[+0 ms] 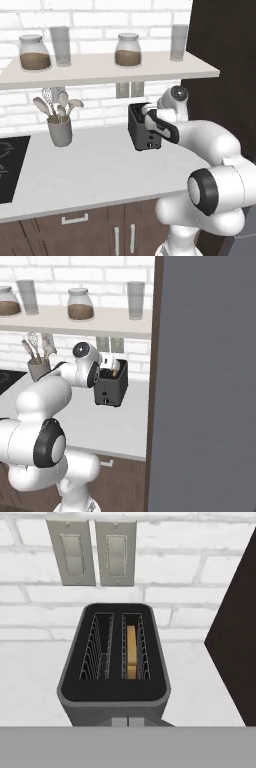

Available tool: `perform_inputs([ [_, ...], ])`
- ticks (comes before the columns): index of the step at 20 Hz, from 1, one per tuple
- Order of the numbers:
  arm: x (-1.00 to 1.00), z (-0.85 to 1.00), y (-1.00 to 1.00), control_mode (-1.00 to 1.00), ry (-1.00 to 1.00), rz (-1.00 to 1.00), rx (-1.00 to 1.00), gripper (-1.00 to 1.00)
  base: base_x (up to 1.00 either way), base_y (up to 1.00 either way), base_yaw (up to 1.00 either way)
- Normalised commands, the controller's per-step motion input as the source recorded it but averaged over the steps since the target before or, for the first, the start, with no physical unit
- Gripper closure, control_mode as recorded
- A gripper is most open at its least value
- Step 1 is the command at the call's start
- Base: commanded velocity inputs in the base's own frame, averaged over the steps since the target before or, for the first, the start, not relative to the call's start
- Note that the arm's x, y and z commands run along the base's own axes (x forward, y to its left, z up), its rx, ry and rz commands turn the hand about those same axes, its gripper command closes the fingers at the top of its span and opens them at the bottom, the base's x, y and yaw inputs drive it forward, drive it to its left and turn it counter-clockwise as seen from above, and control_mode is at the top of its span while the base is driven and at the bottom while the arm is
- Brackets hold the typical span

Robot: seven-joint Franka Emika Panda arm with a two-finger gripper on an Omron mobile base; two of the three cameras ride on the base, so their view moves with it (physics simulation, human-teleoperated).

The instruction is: Start the toaster. Once the lever pops up, take the bread to the plate on the dining counter.

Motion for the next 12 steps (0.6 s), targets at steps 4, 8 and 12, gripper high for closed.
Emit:
perform_inputs([
  [4,0.14,-0.04,-0.01,-1.0,0.0,0.0,0.0,1.0,0.0,0.0,0.0],
  [8,0.16,-0.09,-0.02,-1.0,0.0,0.0,0.0,1.0,0.0,0.0,0.0],
  [12,0.12,-0.2,-0.06,-1.0,0.0,0.0,0.0,1.0,0.0,0.0,0.0],
])
